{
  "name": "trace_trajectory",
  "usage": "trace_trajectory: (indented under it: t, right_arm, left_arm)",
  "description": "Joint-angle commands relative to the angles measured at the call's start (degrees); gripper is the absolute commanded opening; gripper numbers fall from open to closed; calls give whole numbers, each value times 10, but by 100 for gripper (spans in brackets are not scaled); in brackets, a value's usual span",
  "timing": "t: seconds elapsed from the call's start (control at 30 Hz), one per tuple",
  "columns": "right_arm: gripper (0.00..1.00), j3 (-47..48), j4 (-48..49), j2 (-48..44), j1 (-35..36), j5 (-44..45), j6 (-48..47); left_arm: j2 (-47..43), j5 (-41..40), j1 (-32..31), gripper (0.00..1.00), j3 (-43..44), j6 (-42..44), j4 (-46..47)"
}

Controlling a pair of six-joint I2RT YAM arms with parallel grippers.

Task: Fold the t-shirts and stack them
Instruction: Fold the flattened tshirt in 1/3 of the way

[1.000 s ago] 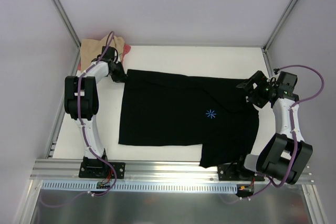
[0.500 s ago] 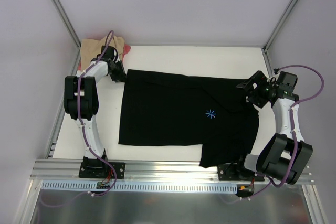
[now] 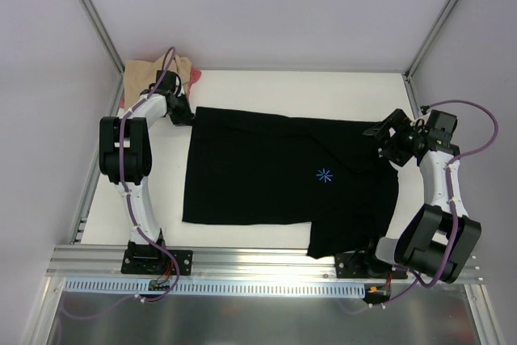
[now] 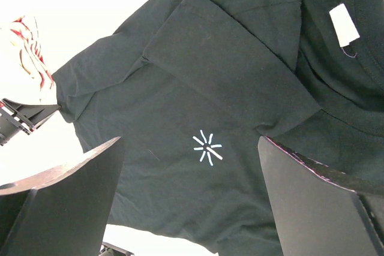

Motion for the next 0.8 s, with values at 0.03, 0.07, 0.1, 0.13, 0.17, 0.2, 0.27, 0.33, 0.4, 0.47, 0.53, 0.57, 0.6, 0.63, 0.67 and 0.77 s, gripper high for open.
trace_trajectory:
  t: [0.03, 0.07, 0.1, 0.13, 0.17, 0.2, 0.27, 0.33, 0.4, 0.47, 0.53, 0.57, 0.6, 0.63, 0.67, 0.77]
  right_arm:
    - [99, 6, 14, 2, -5, -14, -6]
    - [99, 6, 14, 2, -5, -15, -5]
    - [99, 6, 14, 2, -5, -16, -5]
    - [99, 7, 14, 2, -5, -16, -5]
    - [100, 7, 13, 2, -5, -16, -6]
    - [99, 8, 13, 1, -5, -16, -6]
    - [99, 9, 13, 0, -5, -17, -6]
    - [99, 9, 13, 2, -5, -19, -6]
    - [99, 10, 12, 4, -5, -21, -6]
    - [99, 10, 13, 4, -5, -22, -6]
    - [99, 10, 13, 5, -5, -22, -6]
    - [99, 10, 14, 6, -5, -22, -6]
    - [100, 11, 13, 7, -5, -22, -6]
    - [100, 11, 14, 7, -5, -22, -6]
    - [99, 11, 14, 7, -5, -22, -6]
    - [100, 11, 14, 8, -5, -23, -6]
  left_arm:
    - [-26, 4, -6, 0, 4, 2, 29]
    - [-28, 7, -6, 0, 7, -2, 35]
    - [-29, 8, -6, 0, 11, -3, 37]
    - [-29, 11, -6, 0, 26, -4, 37]
    - [-27, 14, -6, 0, 36, -5, 31]
    - [-21, 15, -6, 0, 58, -6, 27]
    - [-14, 21, -6, 0, 81, -8, 18]
    - [-5, 27, -6, 0, 110, -13, 11]
    - [0, 33, -6, 0, 133, -17, 11]
    - [2, 37, -6, 0, 149, -23, 10]
    - [6, 45, -6, 0, 170, -27, 9]
    - [7, 47, -6, 0, 176, -29, 8]
    - [8, 51, -6, 0, 184, -31, 6]
    - [7, 55, -6, 0, 186, -31, 6]
    - [2, 58, -6, 0, 183, -31, 5]
    - [-8, 69, -6, 0, 157, -31, 10]
